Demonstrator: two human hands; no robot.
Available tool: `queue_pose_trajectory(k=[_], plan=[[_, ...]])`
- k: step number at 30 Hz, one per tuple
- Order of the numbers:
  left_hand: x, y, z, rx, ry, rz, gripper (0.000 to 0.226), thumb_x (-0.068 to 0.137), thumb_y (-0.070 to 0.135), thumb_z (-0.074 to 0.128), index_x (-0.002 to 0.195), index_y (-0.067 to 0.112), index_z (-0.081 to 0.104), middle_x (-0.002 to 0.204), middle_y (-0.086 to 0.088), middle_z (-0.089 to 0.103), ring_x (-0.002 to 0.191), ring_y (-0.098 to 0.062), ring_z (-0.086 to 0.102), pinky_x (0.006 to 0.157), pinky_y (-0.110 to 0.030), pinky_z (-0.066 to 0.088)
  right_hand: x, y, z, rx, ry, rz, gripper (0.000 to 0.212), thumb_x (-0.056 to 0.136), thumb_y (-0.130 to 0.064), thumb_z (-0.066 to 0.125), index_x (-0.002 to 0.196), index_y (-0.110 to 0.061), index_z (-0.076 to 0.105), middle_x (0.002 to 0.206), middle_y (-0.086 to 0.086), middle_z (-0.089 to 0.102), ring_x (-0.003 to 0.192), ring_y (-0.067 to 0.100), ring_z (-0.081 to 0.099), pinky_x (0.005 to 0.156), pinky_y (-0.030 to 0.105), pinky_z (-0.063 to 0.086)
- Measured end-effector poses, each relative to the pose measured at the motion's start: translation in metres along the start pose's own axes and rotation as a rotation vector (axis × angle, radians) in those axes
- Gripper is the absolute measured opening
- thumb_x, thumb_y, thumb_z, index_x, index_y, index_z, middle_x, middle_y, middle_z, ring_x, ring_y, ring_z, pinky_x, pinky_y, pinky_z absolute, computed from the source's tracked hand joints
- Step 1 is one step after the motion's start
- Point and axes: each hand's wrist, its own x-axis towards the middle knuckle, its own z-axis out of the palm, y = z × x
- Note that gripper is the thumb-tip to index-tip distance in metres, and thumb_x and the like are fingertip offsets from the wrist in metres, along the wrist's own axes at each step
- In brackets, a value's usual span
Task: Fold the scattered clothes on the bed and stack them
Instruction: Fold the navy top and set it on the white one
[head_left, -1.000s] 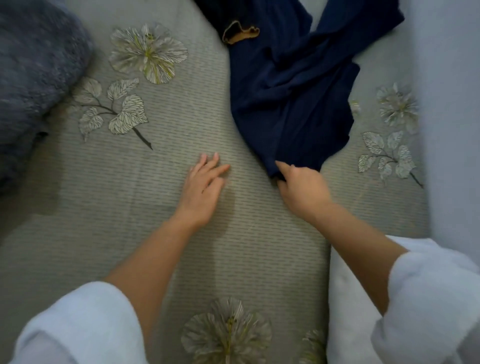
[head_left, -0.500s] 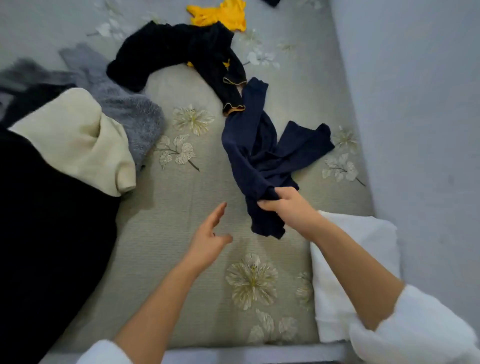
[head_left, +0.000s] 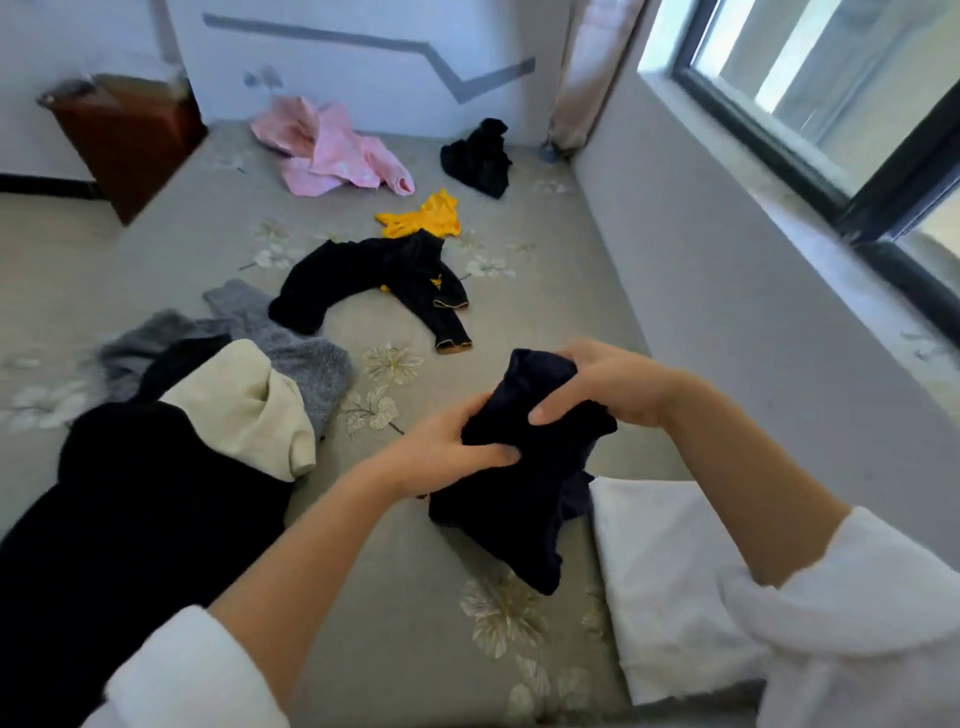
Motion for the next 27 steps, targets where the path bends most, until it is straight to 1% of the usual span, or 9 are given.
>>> queue_pose_trajectory(k=[3,6,10,15,16,19,21,23,27], plan=[[-0.001,0.018,0.007,0.034,0.040,0.045,0.023,0.098,0.024,0.051,0.119,0.025,0.060,0.103,0.013,0.069,0.097,-0.001,0.063,0.085,-0.021,0.050,-0.025,-0.009,-0.017,-0.018,-0.035,-0.069,0.023,0.076,0.013,0.065,0.094,-0.001,0.068,0.087,0.013,0.072,0.078,0.025,0.070,0.063,0.028,0.055],[0.001,0.046,0.009,-0.018,0.242,0.101,0.027,0.102,0.018,0.039,0.096,0.024,0.064,0.077,0.018,0.065,0.074,0.004,0.060,0.067,-0.015,0.046,-0.044,-0.011,-0.033,-0.061,0.004,-0.096,0.033,0.075,0.015,0.065,0.104,0.001,0.066,0.097,0.018,0.071,0.084,0.029,0.070,0.068,0.031,0.057],[0.006,0.088,0.003,-0.049,0.379,0.225,0.032,0.102,0.013,0.037,0.098,0.030,0.064,0.092,0.013,0.068,0.087,0.003,0.063,0.080,-0.014,0.049,-0.066,-0.021,-0.055,-0.166,0.223,-0.148,0.032,0.072,0.009,0.072,0.100,-0.007,0.067,0.095,0.011,0.074,0.082,0.026,0.071,0.069,0.029,0.058],[0.012,0.135,-0.006,-0.098,0.493,0.325,0.030,0.102,0.019,0.039,0.093,0.033,0.064,0.087,0.017,0.069,0.079,0.011,0.062,0.072,-0.007,0.044,-0.060,-0.010,-0.074,-0.532,0.520,-0.062,0.016,0.072,-0.020,0.075,0.077,-0.006,0.069,0.065,0.001,0.058,0.064,0.018,0.054,0.063,0.031,0.040],[0.013,0.143,-0.012,-0.124,0.520,0.322,0.030,0.102,0.023,0.040,0.090,0.037,0.064,0.083,0.021,0.070,0.077,0.013,0.062,0.070,-0.006,0.044,-0.060,-0.006,-0.078,-0.433,0.562,-0.083,0.016,0.076,-0.024,0.073,0.079,-0.009,0.069,0.069,-0.002,0.059,0.067,0.017,0.055,0.065,0.030,0.040],[0.010,0.163,-0.030,-0.109,0.567,0.326,0.030,0.102,0.027,0.040,0.089,0.038,0.064,0.077,0.028,0.068,0.074,0.017,0.061,0.065,-0.003,0.043,-0.064,-0.006,-0.083,0.281,0.499,-0.262,0.018,0.092,-0.015,0.058,0.109,-0.015,0.065,0.100,-0.002,0.070,0.092,0.016,0.065,0.084,0.034,0.051],[0.007,0.170,-0.040,0.038,0.611,0.329,0.029,0.102,0.028,0.039,0.092,0.039,0.064,0.086,0.024,0.068,0.083,0.010,0.061,0.074,-0.010,0.045,-0.067,-0.016,-0.083,0.462,0.506,-0.390,0.019,0.096,-0.014,0.053,0.113,-0.012,0.060,0.095,0.001,0.070,0.086,0.017,0.065,0.079,0.033,0.053],[0.005,0.173,-0.052,0.146,0.696,0.332,0.028,0.101,0.028,0.039,0.091,0.038,0.063,0.093,0.016,0.067,0.090,0.000,0.060,0.082,-0.020,0.045,-0.069,-0.034,-0.077,0.287,0.600,-0.446,0.012,0.099,-0.019,0.051,0.105,-0.015,0.060,0.087,0.001,0.070,0.076,0.014,0.066,0.070,0.027,0.053],[0.002,0.161,-0.072,0.321,0.863,0.295,0.026,0.101,0.026,0.040,0.098,0.023,0.066,0.096,0.003,0.067,0.091,-0.015,0.059,0.075,-0.029,0.040,-0.071,-0.061,-0.063,-0.120,0.778,-0.547,0.014,0.101,-0.027,0.046,0.091,-0.030,0.055,0.075,-0.003,0.066,0.058,-0.003,0.061,0.053,0.010,0.044]])
